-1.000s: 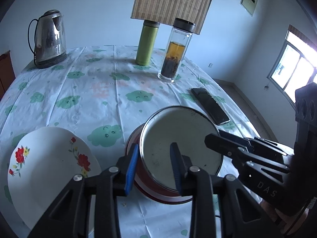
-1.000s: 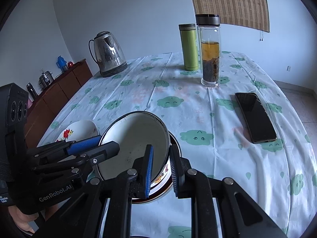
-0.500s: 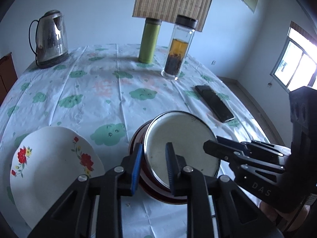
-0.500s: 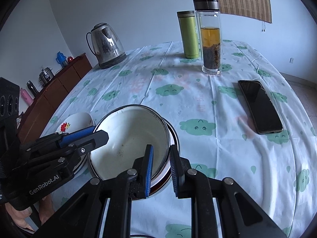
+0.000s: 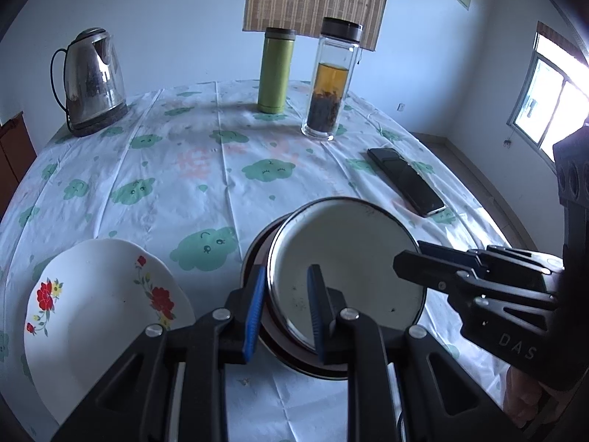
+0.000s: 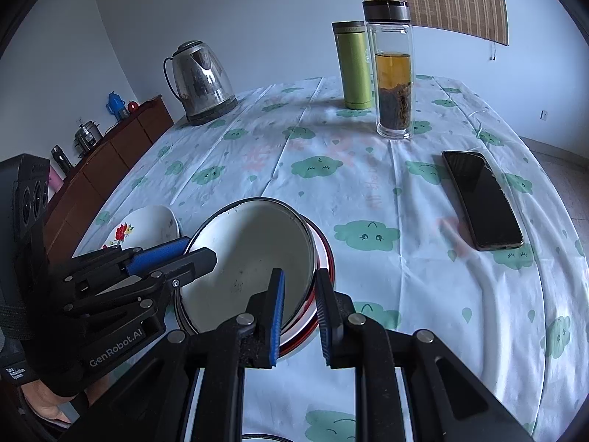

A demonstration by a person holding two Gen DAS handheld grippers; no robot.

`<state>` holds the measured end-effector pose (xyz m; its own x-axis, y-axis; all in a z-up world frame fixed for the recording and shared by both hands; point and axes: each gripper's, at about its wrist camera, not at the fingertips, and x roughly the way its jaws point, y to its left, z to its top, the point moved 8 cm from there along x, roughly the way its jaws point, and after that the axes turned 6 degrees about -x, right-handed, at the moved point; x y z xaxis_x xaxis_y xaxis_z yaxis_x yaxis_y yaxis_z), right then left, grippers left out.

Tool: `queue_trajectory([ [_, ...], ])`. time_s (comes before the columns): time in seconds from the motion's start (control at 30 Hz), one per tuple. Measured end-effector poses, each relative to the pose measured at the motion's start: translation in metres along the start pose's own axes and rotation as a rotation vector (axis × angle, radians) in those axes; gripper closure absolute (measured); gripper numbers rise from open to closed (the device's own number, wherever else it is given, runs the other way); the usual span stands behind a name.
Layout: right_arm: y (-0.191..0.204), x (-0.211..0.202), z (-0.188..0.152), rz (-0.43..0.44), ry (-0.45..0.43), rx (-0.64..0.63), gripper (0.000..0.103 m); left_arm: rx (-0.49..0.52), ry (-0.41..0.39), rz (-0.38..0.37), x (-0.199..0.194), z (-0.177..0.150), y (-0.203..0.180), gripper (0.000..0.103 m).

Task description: Organize plates and bowls

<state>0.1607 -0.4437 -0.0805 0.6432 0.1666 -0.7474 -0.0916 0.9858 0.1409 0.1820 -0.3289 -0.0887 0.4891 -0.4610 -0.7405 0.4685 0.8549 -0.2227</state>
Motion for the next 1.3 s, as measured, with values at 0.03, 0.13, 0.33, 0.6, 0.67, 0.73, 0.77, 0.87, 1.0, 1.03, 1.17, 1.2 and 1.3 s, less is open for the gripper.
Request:
queue_trajectory([
  [0.03,0.0001,0.0,-0.0003,0.001,0.001,0.001,0.084,-0.002,0.001,-0.004,-0.0002,-0.0001,-0.0002,0.084],
  [0.13,-0.0005,0.0002,0.0,0.001,0.001,0.0,0.084,-0.002,0.002,-0.006,-0.0005,0.0002,-0.0001,0.084],
  [0.33,-0.0008,-0.0003,0.0005,-0.002,0.001,-0.002,0.084,-0.008,0.004,-0.012,-0.0004,0.0006,0.0006,0.084],
  [0.6,-0.001,0.0012,-0.0013,0.002,0.001,0.004,0.084,-0.009,0.0,-0.022,-0.0012,0.0012,0.0,0.084],
  [0.67,-0.0019,0.0027,-0.0012,-0.002,0.0,0.001,0.084,-0.007,-0.003,-0.025,-0.0018,0.0015,-0.001,0.084],
  [0.73,-0.0017,0.0023,-0.0016,-0.005,-0.004,0.0,0.084,-0.006,-0.004,-0.026,-0.0016,0.0017,-0.0011,0.084],
  [0.77,-0.002,0.0023,-0.0011,-0.007,-0.006,-0.003,0.084,-0.007,-0.004,-0.027,-0.0018,0.0017,-0.0011,0.084],
  [0.87,-0.0022,0.0017,-0.0006,-0.006,-0.015,-0.003,0.084,-0.022,-0.002,-0.04,-0.0021,0.0025,-0.0002,0.083],
  [1.0,-0.0015,0.0027,-0.002,0.009,-0.017,0.0,0.058,-0.053,-0.005,-0.065,-0.0036,0.0046,0.0024,0.065],
  [1.03,-0.0023,0.0034,-0.0023,0.006,-0.018,0.0,0.054,-0.061,-0.013,-0.072,-0.0054,0.0058,0.0029,0.055],
  [1.17,-0.0051,0.0033,-0.003,0.01,-0.031,0.007,0.051,-0.054,-0.028,-0.079,-0.0083,0.0074,0.0012,0.055],
  [1.2,-0.006,0.0032,-0.0031,0.009,-0.034,0.01,0.051,-0.051,-0.025,-0.077,-0.0075,0.007,0.001,0.055],
  [1.3,-0.0097,0.0043,-0.0042,0.011,-0.036,0.026,0.051,-0.052,-0.015,-0.066,-0.0044,0.0055,0.0032,0.052],
])
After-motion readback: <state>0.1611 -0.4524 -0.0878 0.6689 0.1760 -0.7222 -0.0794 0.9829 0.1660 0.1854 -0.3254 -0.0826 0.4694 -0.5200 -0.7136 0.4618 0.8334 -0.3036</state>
